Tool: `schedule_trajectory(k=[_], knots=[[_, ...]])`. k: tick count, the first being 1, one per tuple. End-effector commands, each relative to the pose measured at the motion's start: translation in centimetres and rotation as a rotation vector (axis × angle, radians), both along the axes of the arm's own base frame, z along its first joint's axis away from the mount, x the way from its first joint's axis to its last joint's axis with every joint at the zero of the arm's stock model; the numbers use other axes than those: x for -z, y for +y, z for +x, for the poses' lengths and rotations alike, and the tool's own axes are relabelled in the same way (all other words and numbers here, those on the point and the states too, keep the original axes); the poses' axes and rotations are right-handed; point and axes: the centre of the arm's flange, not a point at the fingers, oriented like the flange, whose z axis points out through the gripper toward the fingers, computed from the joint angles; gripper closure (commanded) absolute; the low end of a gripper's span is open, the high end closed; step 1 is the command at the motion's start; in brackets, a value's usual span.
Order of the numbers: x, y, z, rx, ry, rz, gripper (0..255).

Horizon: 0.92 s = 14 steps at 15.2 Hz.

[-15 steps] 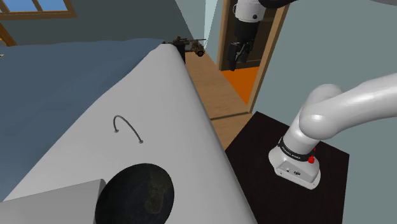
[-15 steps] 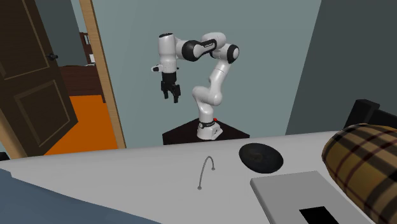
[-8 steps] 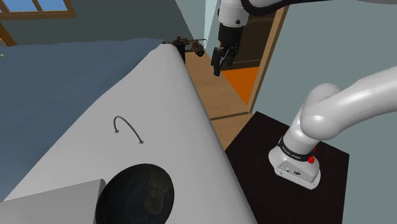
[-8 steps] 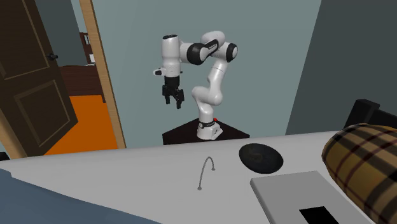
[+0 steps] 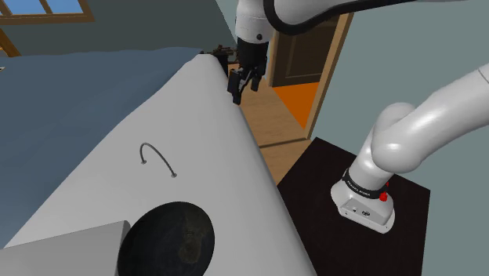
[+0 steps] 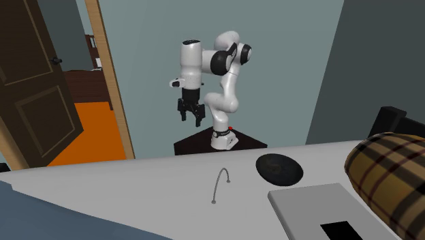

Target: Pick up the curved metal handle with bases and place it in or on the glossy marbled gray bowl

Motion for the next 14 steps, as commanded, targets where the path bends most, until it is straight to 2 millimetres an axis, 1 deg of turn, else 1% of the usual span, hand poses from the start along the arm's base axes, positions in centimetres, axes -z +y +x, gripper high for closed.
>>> schedule_trajectory(k=[1, 14], knots=[[0.0, 2.5, 0.9, -0.015, -0.013, 0.001, 0], [0.7, 18.6, 4.9, -0.113, -0.096, 0.001, 0]])
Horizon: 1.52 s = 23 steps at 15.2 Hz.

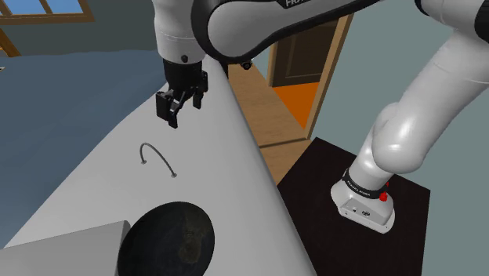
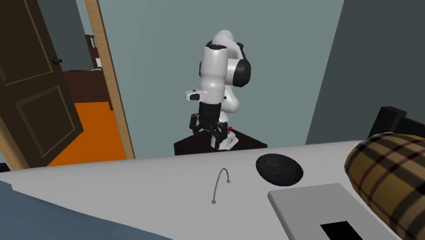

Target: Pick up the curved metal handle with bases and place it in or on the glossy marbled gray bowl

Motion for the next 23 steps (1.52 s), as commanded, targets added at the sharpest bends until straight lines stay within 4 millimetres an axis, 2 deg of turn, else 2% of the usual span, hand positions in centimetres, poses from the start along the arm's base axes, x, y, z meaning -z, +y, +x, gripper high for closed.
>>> schedule_trajectory(k=[1, 7, 8, 15, 23], knots=[[0.2, 2.8, 0.5, -0.014, -0.013, 0.001, 0], [0.4, 10.4, 1.8, -0.060, -0.051, 0.001, 0], [0.4, 10.5, 1.8, -0.060, -0.052, 0.001, 0], [4.3, 10.7, 2.7, -0.060, -0.052, 0.001, 0], [4.3, 10.7, 2.7, -0.060, -0.052, 0.001, 0]])
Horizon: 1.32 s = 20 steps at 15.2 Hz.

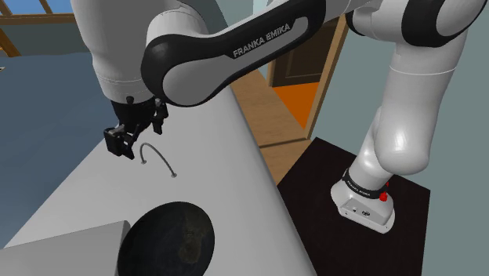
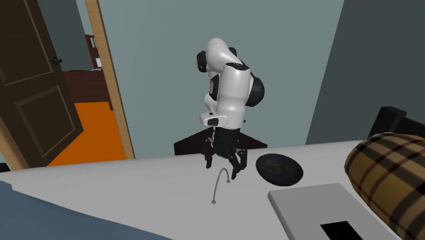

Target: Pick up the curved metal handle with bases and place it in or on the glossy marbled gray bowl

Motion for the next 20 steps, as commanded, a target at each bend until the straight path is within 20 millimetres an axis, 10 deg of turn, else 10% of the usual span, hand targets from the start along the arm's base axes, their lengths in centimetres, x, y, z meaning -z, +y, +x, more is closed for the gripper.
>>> schedule_trajectory(k=[1, 10, 20], knots=[[0.0, 0.0, 0.0, 0.000, 0.000, 0.000, 255], [0.0, 0.0, 0.0, 0.000, 0.000, 0.000, 255], [-5.3, 0.0, 0.0, 0.000, 0.000, 0.000, 255]])
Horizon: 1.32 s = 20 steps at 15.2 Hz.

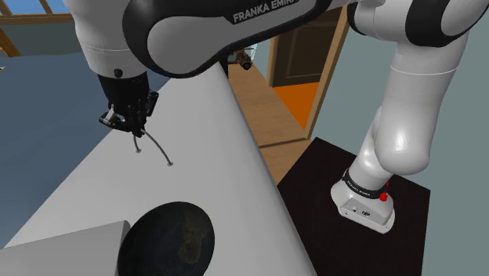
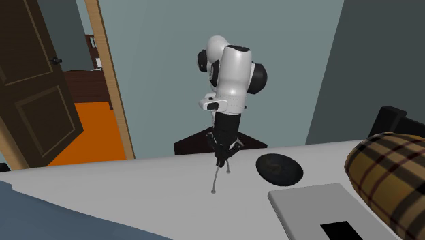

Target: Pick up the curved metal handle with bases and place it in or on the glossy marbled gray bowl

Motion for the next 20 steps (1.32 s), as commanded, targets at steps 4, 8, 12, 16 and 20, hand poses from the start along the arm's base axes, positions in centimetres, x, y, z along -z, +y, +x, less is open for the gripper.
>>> schedule_trajectory(k=[4, 8, 12, 16, 20], knots=[[-2.7, 0.0, -0.1, 0.000, 0.000, 0.000, 255], [-4.8, 0.0, -0.1, 0.000, 0.000, 0.000, 255], [-7.0, 0.0, -0.1, 0.000, 0.000, 0.000, 255], [-8.1, 1.7, -3.6, 0.000, 0.000, 0.000, 255], [-9.1, 3.9, -8.2, 0.000, 0.000, 0.000, 255]])
